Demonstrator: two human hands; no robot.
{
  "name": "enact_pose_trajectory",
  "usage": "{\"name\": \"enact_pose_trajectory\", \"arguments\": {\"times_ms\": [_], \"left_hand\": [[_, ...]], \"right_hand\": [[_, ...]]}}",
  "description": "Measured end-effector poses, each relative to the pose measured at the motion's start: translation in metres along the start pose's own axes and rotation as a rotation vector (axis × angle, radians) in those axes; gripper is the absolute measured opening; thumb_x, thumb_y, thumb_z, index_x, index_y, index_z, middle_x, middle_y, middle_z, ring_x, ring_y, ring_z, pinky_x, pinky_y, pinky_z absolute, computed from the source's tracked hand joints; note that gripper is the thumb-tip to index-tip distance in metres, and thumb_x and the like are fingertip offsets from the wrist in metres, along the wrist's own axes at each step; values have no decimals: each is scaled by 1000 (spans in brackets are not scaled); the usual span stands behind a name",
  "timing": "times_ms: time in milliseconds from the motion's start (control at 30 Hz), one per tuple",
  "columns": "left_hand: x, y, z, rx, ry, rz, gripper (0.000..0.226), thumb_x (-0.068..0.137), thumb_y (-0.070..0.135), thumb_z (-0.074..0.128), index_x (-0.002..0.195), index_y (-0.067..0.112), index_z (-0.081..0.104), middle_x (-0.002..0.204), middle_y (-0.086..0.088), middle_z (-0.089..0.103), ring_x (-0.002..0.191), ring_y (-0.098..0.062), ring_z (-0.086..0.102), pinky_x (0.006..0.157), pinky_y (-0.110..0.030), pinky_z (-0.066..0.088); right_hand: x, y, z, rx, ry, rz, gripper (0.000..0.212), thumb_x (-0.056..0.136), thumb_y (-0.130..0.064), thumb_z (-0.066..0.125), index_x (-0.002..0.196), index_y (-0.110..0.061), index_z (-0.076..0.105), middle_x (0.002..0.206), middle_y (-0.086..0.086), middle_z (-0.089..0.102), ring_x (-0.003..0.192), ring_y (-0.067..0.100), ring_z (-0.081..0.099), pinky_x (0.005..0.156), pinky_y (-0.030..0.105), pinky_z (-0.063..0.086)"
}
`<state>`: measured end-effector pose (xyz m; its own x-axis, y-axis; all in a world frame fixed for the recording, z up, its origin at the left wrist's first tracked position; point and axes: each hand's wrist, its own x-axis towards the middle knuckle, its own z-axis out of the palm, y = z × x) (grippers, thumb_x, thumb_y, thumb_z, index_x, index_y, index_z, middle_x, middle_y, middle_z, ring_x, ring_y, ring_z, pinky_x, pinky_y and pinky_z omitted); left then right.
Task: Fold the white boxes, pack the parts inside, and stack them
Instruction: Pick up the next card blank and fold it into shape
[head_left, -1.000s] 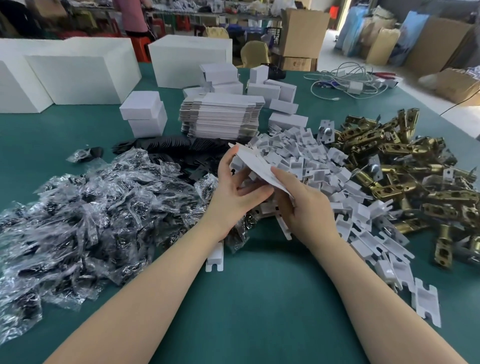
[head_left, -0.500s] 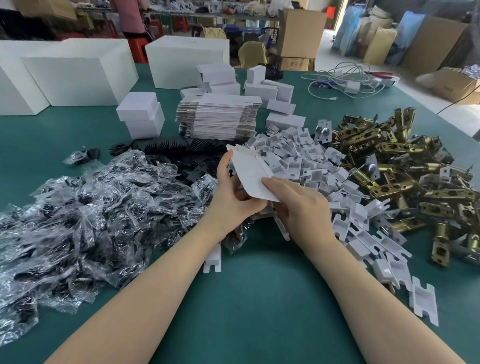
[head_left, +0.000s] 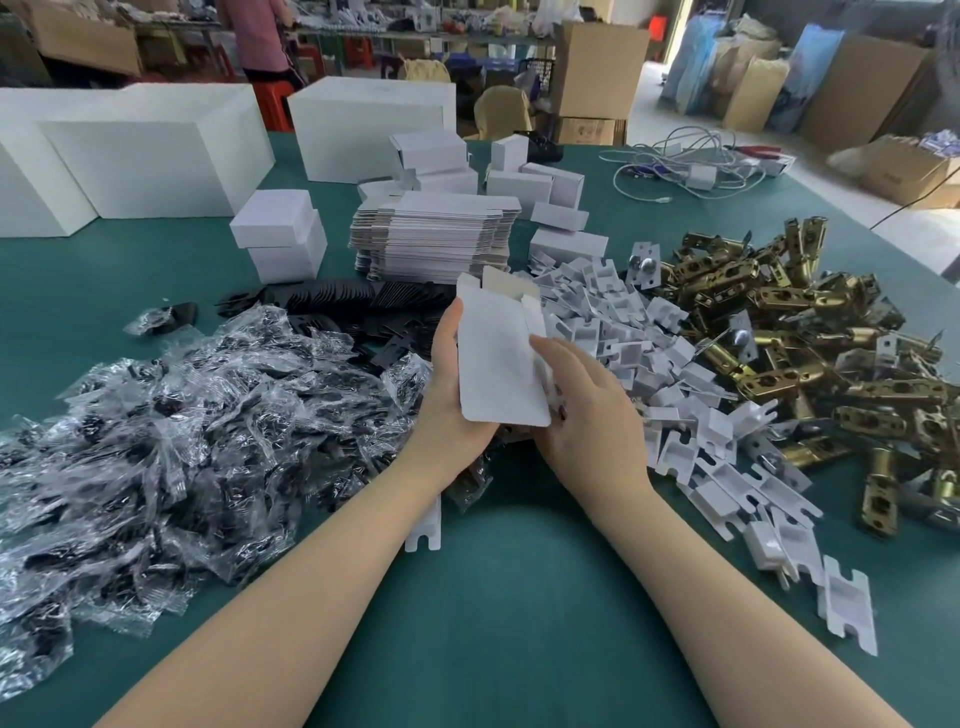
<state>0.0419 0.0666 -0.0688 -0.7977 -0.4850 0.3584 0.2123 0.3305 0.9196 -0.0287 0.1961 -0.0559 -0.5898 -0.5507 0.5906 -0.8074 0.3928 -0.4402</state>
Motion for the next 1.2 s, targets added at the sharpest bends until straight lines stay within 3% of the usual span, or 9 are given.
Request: {"name": "enact_pose_trajectory", "arguments": {"times_ms": [100,200,367,467,600,800,967,1100,1200], "left_hand": [[-2,2,2,3,-13,22,88,84,40,64,154,22,12,151,17,28,131,10,37,102,-11,36],[-1,2,2,-61,38,-8,75,92,31,56,156,18,18,157,8,25,135,9,35,104,-14,37],[-2,4,1,-42,33,-21,68,95,26,53,154,17,23,151,21,32,132,7,38,102,-15,40],[-3,2,1,24,-10,-21,72,96,19,58,155,16,15,132,30,40,113,17,47,93,-8,41],[-3,2,1,117,-44,14,86,96,20,61,156,20,-1,133,33,33,110,29,40,88,3,33],[-1,0,3,187,-110,4,88,98,23,60,157,37,-4,125,55,36,114,24,44,88,-3,40],[0,7,8,226,-155,40,81,100,27,57,154,48,0,128,23,53,113,8,54,90,-15,48],[2,8,10,154,-206,44,95,91,21,69,155,45,3,128,-2,51,101,-16,63,82,-33,57],[0,8,0,-39,-319,-4,117,72,30,86,153,47,4,142,5,48,119,-16,60,93,-35,54]], "right_hand": [[2,6,4,-13,-25,90,51,91,-9,60,140,-18,52,127,10,60,118,31,51,90,38,42],[2,4,4,-9,-8,71,45,88,-6,62,133,-13,59,113,13,64,106,35,55,84,37,41],[2,5,7,-45,-41,139,50,91,-14,58,140,-16,51,118,12,63,110,33,53,84,37,40],[2,5,4,-23,-60,157,55,90,-15,60,143,-16,46,120,12,63,112,33,55,84,40,43],[0,5,3,-3,-77,170,68,85,-12,64,148,-22,40,113,8,63,105,31,55,79,38,44],[-2,9,-1,204,-1,186,75,81,-11,74,148,-22,42,101,4,68,91,25,63,78,39,52],[-2,15,0,350,94,150,68,78,-12,76,141,-19,51,103,-11,59,88,7,58,71,13,45],[-2,12,0,568,165,144,48,80,-25,67,127,-27,57,115,-23,56,101,-9,55,80,11,48],[2,12,-4,658,149,192,39,81,-31,65,118,-39,57,111,-36,57,104,-12,55,82,12,48]]}}
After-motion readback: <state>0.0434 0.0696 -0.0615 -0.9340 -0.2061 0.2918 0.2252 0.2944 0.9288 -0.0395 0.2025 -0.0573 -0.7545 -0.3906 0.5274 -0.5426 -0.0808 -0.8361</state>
